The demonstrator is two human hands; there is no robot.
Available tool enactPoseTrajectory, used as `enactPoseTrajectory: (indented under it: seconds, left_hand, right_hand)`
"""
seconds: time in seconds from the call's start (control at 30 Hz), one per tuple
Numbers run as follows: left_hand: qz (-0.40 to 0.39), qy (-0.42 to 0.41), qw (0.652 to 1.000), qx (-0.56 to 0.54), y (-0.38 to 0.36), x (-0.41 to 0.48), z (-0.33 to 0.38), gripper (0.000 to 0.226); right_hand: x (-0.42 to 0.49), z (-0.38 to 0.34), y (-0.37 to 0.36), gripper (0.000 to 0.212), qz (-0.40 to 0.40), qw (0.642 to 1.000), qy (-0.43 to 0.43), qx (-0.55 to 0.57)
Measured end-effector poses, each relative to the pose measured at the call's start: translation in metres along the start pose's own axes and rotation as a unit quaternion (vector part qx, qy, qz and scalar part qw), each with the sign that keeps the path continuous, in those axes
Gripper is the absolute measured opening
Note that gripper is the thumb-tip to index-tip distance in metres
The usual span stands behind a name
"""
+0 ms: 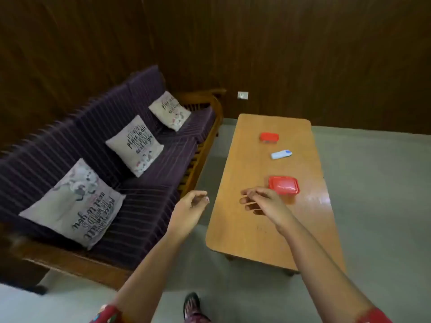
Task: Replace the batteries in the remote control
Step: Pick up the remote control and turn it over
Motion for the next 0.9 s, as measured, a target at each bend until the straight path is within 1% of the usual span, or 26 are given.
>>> enactPoseTrajectory:
  seconds: [0.13,0.23,0.33,0.4,0.53,0.67,0.8,0.9]
  left_hand:
    - [-0.016,0.031,0.998,-0.046,-0.008,0.050,-0.020,0.024]
    - [-0.045,0.052,0.995,-0.067,-0.004,0.103,-0.035,0.025]
    - [-0.082,0.082,0.992,-0.058,0.009,0.164,-0.054,0.024]
    - [-0.104,0.087,0.990,-0.043,0.020,0.206,-0.063,0.023]
    - [-0.120,0.091,0.988,-0.024,0.043,0.287,-0.075,0.023]
    - [-0.127,0.090,0.987,-0.028,0.048,0.348,-0.075,0.014]
    - [-0.150,0.102,0.983,-0.020,0.030,0.397,-0.070,0.015]
    - [-0.173,0.107,0.979,-0.011,0.007,0.431,-0.067,0.016]
  right_hand:
    - [0.039,0.019,-0.030,0.025,0.016,0.999,-0.046,0.023]
    - [0.081,0.024,-0.060,0.026,0.055,0.995,-0.076,0.047]
    - [0.122,0.025,-0.094,0.025,0.101,0.986,-0.110,0.068]
    - [0.148,0.022,-0.119,0.024,0.120,0.981,-0.130,0.078]
    - [0.201,0.006,-0.168,0.023,0.130,0.977,-0.156,0.070]
    - [0.253,-0.013,-0.202,0.025,0.115,0.978,-0.158,0.072]
    - [0.302,-0.024,-0.212,0.027,0.117,0.975,-0.167,0.085]
    - [0.336,-0.018,-0.205,0.026,0.134,0.968,-0.187,0.097]
Point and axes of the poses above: each hand's wrist, its own x-axis towards the middle knuckle, its own y-axis out of the back of the hand, z = x × y, the point moved 9 cm from there along x, towards the middle knuckle, and after that the axes turned 12 degrees about z, right-handed, at the moved point
